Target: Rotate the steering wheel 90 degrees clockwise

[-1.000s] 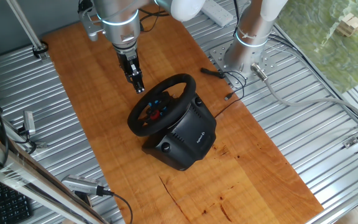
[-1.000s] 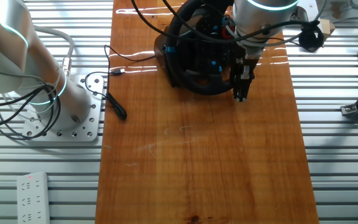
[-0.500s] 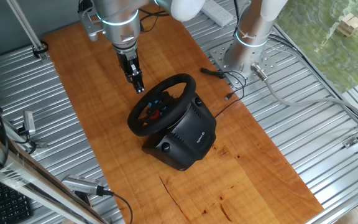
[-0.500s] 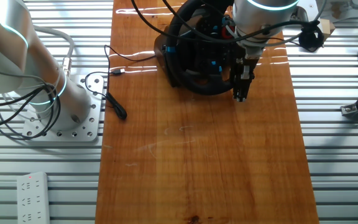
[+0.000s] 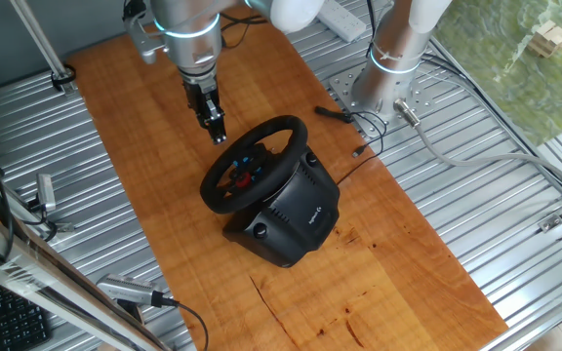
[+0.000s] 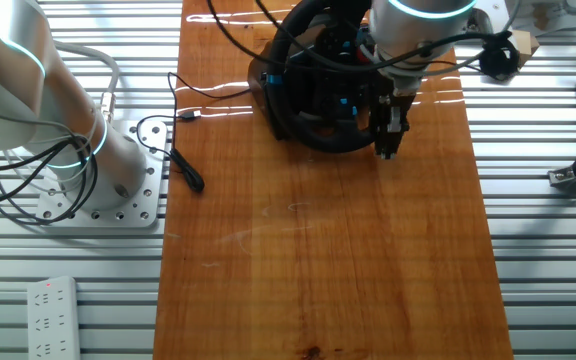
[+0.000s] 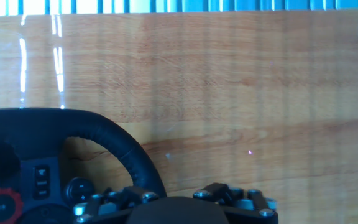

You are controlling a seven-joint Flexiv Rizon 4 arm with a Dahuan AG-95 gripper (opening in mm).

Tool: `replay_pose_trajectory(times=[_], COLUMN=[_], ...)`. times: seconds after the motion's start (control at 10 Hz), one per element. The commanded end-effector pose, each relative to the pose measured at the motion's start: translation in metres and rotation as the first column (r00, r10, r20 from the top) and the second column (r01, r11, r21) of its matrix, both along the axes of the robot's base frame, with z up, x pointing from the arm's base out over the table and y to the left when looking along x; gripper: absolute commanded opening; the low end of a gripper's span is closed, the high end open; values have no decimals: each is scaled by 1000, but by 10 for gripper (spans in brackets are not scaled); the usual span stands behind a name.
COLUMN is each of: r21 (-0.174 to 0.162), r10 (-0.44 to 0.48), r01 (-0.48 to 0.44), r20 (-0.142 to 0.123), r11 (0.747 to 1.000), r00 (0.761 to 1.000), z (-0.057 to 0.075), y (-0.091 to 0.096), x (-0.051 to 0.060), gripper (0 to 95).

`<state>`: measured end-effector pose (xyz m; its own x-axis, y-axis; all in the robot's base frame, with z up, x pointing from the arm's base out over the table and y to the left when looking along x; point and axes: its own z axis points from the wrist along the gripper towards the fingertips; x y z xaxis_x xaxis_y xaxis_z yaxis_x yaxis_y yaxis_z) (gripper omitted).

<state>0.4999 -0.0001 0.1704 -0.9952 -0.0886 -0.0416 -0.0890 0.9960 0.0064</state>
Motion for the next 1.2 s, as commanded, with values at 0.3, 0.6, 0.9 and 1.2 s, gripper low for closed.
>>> replay_pose_trajectory(times=[0.3,0.6,0.9,1.2], r21=[5,5,3,1], r10=[51,51,45,35], r01=[-51,-51,-45,-35], r20=[21,21,20,18], r11=[999,999,999,999], r00=[998,998,999,999], z=[0,1,2,6], y=[0,1,1,2], x=[0,0,0,-2], gripper=[0,0,0,0])
